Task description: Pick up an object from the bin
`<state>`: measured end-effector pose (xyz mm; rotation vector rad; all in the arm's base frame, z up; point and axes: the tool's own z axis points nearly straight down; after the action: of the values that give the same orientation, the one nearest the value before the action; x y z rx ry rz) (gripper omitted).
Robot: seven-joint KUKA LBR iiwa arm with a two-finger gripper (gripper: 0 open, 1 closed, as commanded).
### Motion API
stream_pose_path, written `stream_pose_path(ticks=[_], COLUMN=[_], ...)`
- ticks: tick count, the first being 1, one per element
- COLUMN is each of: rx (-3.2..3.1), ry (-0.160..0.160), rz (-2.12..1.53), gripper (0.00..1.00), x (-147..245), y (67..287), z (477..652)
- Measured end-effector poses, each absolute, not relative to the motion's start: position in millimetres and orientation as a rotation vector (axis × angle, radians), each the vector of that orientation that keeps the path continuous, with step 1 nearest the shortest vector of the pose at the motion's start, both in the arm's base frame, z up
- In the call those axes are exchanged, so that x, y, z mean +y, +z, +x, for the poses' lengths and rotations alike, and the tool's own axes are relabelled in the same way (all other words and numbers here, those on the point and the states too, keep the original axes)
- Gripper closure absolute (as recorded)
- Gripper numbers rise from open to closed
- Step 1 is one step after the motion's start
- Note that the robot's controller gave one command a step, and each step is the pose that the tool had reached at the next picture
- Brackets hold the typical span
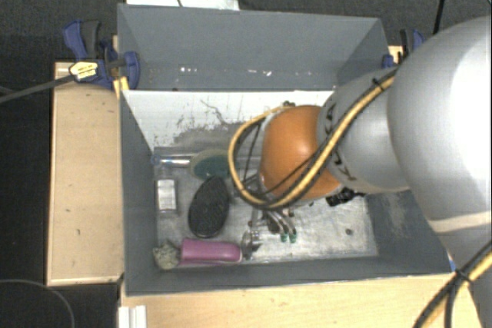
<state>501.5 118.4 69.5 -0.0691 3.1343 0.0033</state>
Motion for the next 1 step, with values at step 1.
stream_pose_path(ticks=[1], rx=[3.130], ry=[-0.007], rz=[-0.155], gripper=[0.00], x=[33.1], y=[86.5], z=[547.4])
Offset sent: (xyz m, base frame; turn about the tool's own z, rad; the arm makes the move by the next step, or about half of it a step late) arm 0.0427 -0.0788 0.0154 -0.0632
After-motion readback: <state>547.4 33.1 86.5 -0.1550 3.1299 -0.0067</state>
